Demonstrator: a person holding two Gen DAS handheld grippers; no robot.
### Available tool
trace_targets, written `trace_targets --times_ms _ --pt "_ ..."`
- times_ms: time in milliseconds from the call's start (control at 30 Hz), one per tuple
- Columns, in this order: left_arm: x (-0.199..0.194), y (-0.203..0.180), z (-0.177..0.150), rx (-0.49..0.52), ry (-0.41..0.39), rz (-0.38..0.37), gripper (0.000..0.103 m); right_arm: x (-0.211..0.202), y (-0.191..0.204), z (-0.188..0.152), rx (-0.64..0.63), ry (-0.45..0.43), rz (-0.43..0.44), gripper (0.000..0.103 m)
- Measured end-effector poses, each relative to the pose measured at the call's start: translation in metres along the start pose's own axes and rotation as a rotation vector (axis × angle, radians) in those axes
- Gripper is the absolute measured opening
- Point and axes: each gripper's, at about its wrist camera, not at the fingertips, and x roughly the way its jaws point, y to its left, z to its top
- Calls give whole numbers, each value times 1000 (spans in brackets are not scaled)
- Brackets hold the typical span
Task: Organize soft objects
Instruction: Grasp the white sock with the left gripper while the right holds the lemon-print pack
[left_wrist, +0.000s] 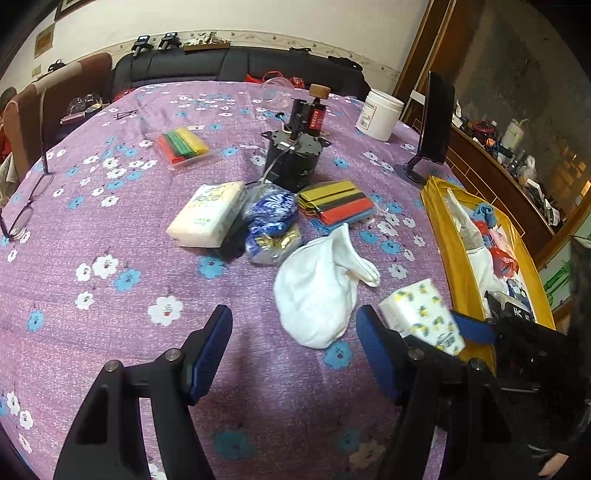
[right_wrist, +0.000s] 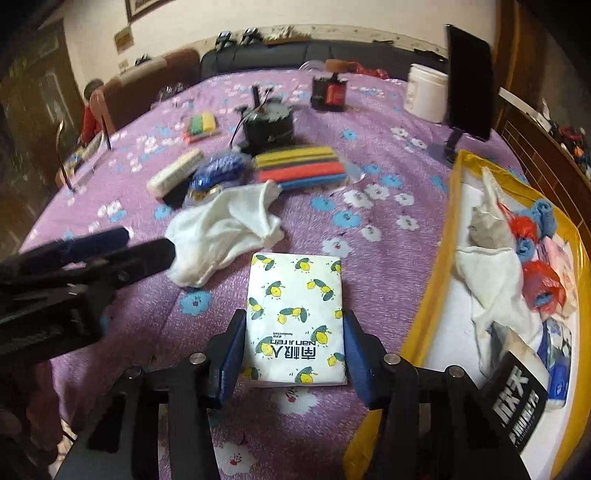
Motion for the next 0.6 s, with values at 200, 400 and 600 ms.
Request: trace_targets --times_ms 200,400,600 --pt "20 -17 6 13 37 35 69 -33 -22 -3 76 -86 27 54" --pt "44 -28 13 2 65 77 61 -41 -28 -10 103 -101 69 54" --pt "37 -29 5 34 41 109 22 -40 -26 -16 115 -95 88 55"
